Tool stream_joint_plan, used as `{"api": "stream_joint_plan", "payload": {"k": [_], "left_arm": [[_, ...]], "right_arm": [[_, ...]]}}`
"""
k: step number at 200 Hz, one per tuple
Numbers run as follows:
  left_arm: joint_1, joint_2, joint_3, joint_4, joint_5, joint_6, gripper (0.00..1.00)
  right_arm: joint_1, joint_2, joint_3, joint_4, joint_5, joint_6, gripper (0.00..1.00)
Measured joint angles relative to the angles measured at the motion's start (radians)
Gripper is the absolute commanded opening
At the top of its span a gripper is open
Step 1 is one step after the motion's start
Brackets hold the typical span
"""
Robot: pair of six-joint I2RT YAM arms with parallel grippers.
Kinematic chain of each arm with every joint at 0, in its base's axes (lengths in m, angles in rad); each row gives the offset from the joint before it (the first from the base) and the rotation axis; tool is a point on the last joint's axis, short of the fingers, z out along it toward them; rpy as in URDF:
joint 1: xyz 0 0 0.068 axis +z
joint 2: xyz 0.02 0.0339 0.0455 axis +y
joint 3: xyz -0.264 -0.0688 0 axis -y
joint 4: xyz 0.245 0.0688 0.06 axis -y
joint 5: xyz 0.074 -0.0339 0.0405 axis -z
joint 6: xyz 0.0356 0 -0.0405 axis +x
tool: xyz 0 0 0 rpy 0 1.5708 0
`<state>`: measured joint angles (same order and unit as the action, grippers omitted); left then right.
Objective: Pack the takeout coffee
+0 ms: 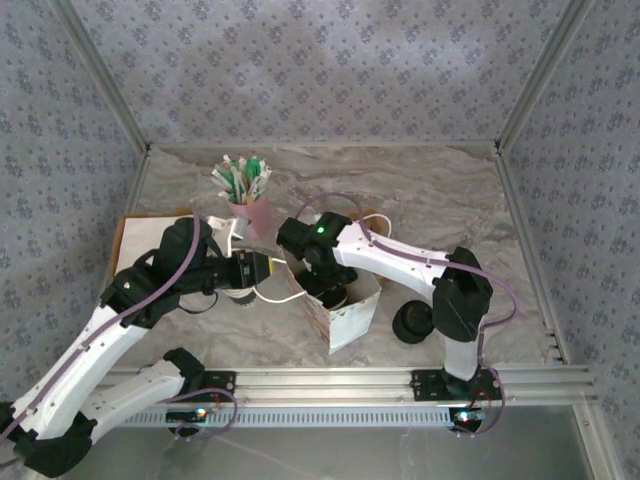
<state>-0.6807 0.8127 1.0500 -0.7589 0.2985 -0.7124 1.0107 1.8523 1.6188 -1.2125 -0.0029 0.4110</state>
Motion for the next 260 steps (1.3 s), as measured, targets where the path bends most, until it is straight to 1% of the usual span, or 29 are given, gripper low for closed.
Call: {"api": "stream_joint_plan", "payload": {"k": [33, 95, 142, 174, 260], "left_arm": [[0.000, 0.000, 0.000, 0.000, -0.001, 0.000, 0.27], [0.000, 0.003, 0.000, 0.000, -0.004, 0.000, 0.33], [0.000, 0.015, 0.000, -0.001, -0.008, 0.003, 0.42], [0.000, 0.015, 0.000, -0.003, -0.008, 0.004, 0.47], [0.000, 0.015, 0.000, -0.008, -0.017, 0.004, 0.55]], "right_arm": [[0.000, -0.003, -0.005, 0.006, 0.000, 0.000, 0.80], [0.000, -0.012, -0.032, 0.042, -0.001, 0.000, 0.80], [-0.001, -0.013, -0.045, 0.065, -0.005, 0.000, 0.80], [-0.002, -0.014, -0.052, 0.077, -0.010, 0.000, 0.80], [-0.003, -0.024, -0.078, 0.108, -0.012, 0.000, 0.80]]}}
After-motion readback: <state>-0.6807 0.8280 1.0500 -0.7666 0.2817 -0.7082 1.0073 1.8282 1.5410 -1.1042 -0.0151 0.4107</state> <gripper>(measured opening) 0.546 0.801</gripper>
